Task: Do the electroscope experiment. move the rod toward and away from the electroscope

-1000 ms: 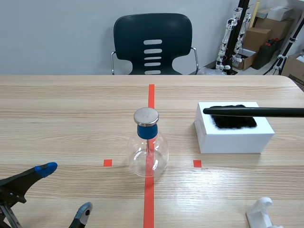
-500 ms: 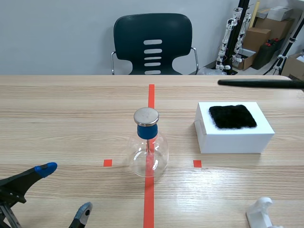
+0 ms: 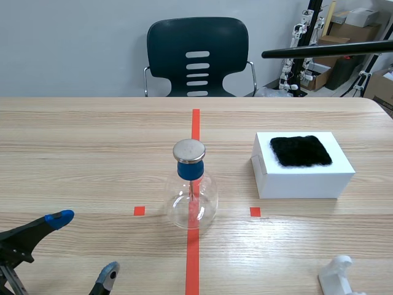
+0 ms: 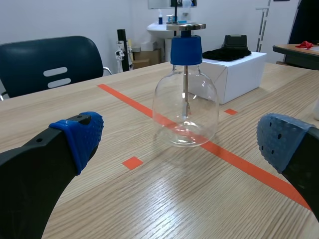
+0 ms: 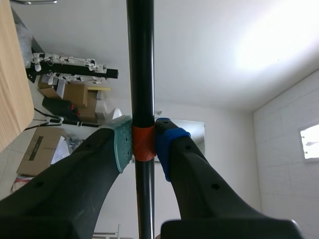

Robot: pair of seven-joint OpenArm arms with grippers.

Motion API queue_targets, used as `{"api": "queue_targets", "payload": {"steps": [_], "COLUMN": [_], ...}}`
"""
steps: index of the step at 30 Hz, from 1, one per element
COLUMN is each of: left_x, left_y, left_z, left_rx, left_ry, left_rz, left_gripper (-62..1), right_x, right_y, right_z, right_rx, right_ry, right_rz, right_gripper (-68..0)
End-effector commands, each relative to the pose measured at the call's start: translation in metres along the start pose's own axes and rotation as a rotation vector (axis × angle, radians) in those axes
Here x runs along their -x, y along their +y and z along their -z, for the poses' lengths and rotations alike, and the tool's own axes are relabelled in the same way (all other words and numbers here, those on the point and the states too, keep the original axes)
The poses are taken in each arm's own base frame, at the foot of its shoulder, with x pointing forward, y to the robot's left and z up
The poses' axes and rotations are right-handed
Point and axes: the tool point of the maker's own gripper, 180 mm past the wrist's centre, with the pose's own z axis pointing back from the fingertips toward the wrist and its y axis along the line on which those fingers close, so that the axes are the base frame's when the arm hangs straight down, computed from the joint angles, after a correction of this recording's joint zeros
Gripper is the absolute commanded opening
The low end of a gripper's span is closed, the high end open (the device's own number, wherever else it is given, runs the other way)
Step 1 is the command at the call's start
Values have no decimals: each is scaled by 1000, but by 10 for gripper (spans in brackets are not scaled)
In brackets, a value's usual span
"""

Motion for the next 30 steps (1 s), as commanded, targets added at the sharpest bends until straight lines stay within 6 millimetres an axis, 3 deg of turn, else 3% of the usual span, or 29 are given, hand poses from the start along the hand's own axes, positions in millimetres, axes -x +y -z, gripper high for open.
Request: {"api": "queue_targets", "payload": {"steps": [1, 25, 30], "left_x": [-7, -7, -7], "left_y": [1, 1, 1], "left_z": [2, 2, 2], "left_rx": [-2, -2, -2], "left_ry": [-33, -33, -33], "left_rz": [0, 0, 0], "left_gripper": [14, 14, 14], "right_x": [2, 6, 0], "right_y": [-5, -4, -3], "right_z": [-1, -1, 13], "right_rx": [19, 15, 23], "right_ry": [6, 32, 59], "right_rz": [-4, -3, -68], "right_gripper": [-656, -656, -656]}}
